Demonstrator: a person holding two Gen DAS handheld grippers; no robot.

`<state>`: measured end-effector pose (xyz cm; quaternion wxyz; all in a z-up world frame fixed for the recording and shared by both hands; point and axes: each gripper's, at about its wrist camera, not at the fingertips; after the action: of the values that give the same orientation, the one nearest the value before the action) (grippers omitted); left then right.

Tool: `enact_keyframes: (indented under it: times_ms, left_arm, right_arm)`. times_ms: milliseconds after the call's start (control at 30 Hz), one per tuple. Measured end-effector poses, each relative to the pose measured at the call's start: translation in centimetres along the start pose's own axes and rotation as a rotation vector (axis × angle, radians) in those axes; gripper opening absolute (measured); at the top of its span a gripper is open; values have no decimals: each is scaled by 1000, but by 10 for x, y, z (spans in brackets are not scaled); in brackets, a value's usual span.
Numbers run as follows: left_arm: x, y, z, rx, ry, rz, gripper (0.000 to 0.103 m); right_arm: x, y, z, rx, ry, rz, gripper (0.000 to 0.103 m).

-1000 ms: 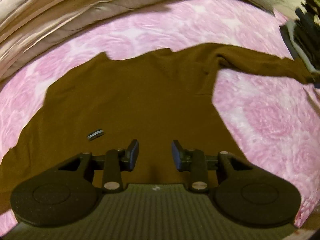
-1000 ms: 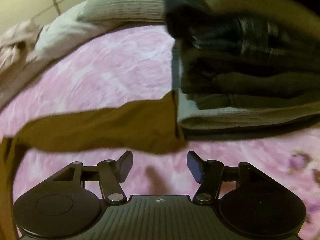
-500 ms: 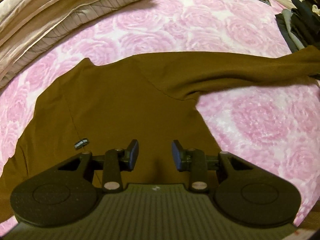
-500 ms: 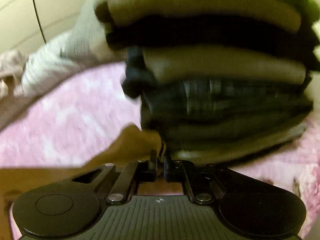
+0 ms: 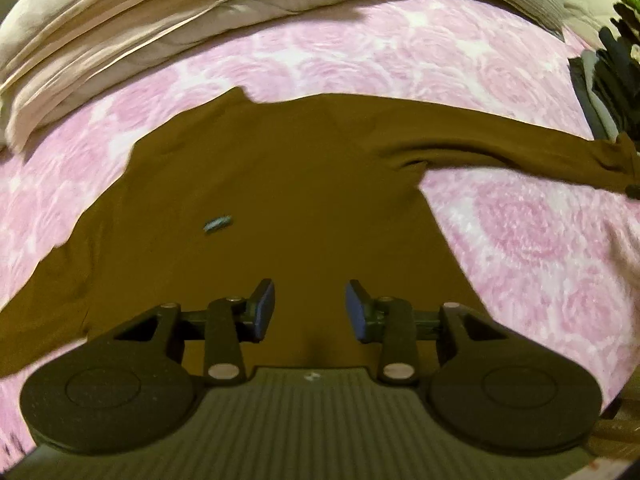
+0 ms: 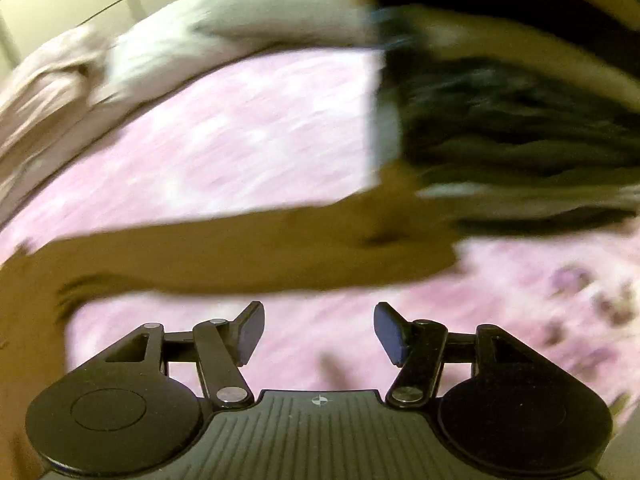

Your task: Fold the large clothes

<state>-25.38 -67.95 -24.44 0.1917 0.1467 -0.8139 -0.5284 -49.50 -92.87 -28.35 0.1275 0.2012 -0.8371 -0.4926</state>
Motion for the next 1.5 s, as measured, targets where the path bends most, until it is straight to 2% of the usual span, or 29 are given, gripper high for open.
enact_keyframes:
  times_ms: [133,200,333,533,733,933,1033,1100,1267,1433,1500]
  left_arm:
    - [-19,22,34,-8,42,-6,35]
    - [-31,34,53,-13,59,-13,35]
    - [-56,66,88,5,99,-7,37]
    - [-89,114,133,47,119,24,40]
    - [-122,160,164,91,108,26,45]
    - [-141,194,186,122,125,-10,54]
    - [-141,208,193,140,158,-20,60]
    - [-136,214,197,150,189,-30,70]
    - [-110,226,210,186,260,-74,84]
    - [-78,235,229,202,354,-132,89]
    - [-65,240,237,208,394,-148,91]
  right_arm:
    - [-40,16,29,-62,74,-92,58]
    - [-55,27,43,-80,98,-110,58]
    - [-89,55,63,-96,137,-101,58]
    - [-114,119,82,-40,106,-56,59]
    - [-141,174,94,18,81,-16,62]
    - [-165,208,92,30,154,-5,78]
    - [-178,216,88,23,212,-21,83]
    - [-187,218,84,9,257,-41,84]
    - [-206,218,82,-18,393,-139,85]
    - [-209,219,91,-31,499,-233,86]
    - [-209,218,97,-38,530,-246,86]
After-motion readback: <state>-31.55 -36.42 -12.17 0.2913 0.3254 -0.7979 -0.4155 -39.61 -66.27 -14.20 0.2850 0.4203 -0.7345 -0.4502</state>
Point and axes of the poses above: each gripper's, at about its wrist camera, not at the fingertips, and y roughly against the way its jaws point, x to its right, z to its underside, and after that the axes turned 14 degrees about z, right-handed
